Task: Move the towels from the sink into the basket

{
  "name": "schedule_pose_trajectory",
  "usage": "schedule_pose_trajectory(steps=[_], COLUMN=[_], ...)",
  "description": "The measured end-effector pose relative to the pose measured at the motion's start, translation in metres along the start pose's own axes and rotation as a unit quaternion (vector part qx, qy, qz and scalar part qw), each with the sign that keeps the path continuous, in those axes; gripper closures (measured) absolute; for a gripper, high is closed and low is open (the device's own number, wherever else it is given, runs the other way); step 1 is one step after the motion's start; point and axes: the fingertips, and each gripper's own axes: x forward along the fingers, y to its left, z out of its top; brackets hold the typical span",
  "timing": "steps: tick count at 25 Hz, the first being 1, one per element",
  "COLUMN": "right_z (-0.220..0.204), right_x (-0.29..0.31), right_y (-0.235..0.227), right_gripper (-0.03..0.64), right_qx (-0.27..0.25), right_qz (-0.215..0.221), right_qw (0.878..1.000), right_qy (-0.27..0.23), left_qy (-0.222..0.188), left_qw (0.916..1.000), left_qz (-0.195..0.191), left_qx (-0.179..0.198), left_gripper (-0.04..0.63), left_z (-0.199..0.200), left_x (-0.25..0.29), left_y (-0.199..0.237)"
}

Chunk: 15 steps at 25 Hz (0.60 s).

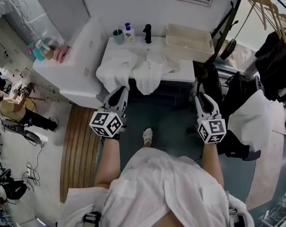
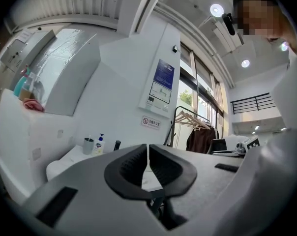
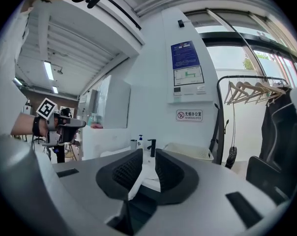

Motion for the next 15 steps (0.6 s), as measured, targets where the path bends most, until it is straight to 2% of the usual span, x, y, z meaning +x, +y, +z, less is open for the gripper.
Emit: schedule_pose_trajectory(steps=[8,15], right_z=[0.008,0.004], right_x=[0.090,0.164], right_y=[-0.039,-0.053], right_gripper=[0.537,0.502], right_qx=[0.004,0.011], right_qz=[-0.013,0.002], right_qw=[1.000,0.999], right_qy=[0.010,0.031], left_qy=[0.012,0.008], left_qw=[0.9999,0.9998], left_qz=[-0.006,-0.014], left_qx=[-0.008,-0.007], left_gripper=[0.575,0.575], left_z=[0.012,0.027], left_x=[0.088,0.146], left_y=[0.060,0.103])
